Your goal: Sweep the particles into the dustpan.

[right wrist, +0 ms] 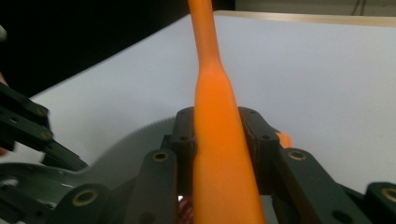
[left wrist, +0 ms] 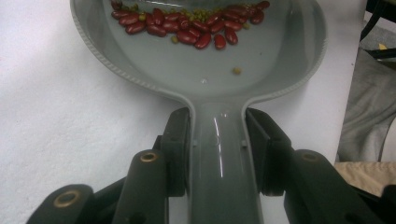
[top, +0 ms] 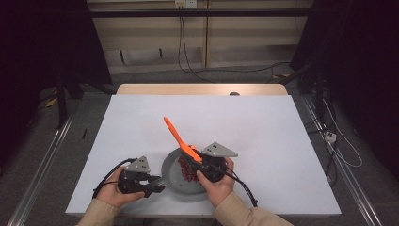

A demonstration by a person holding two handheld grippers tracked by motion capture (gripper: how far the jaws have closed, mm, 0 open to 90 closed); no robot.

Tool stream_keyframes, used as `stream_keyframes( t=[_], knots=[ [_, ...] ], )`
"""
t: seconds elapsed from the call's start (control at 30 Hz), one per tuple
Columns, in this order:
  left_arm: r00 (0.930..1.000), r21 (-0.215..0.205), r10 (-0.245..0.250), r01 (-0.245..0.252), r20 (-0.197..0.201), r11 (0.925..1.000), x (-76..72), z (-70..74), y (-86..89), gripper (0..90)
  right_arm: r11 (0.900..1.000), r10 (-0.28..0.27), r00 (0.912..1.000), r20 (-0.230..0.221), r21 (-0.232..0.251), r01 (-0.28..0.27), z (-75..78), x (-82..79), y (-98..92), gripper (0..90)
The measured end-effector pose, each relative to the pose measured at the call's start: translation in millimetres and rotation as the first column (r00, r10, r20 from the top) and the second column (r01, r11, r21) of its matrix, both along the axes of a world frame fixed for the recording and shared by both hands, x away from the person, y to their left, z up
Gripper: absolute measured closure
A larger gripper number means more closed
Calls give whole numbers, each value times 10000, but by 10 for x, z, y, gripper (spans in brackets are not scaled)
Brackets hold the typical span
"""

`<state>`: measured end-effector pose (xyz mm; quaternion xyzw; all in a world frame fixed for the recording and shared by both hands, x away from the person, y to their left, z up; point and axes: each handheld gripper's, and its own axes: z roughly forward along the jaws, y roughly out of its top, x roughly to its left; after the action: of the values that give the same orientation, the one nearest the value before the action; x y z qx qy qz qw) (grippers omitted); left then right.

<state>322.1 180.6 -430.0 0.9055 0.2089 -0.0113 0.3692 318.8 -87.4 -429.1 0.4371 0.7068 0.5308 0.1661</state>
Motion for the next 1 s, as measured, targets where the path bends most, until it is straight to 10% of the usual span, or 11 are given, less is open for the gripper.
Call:
stream_keyframes(
  t=[0.27,0.57,1.0],
  knots=[
    [10000,10,-2,2,-19,10000,1,3,-1,628,9995,-310,9982,514,45,308,191,121,-304,698],
    [10000,46,94,-94,23,9999,-4,11,-3,629,9836,-1300,9899,565,-1185,1359,-114,171,-615,699],
    [10000,16,78,-78,-41,10000,4,18,-5,629,9974,-565,9972,490,-422,586,-175,-73,-201,693]
  ],
)
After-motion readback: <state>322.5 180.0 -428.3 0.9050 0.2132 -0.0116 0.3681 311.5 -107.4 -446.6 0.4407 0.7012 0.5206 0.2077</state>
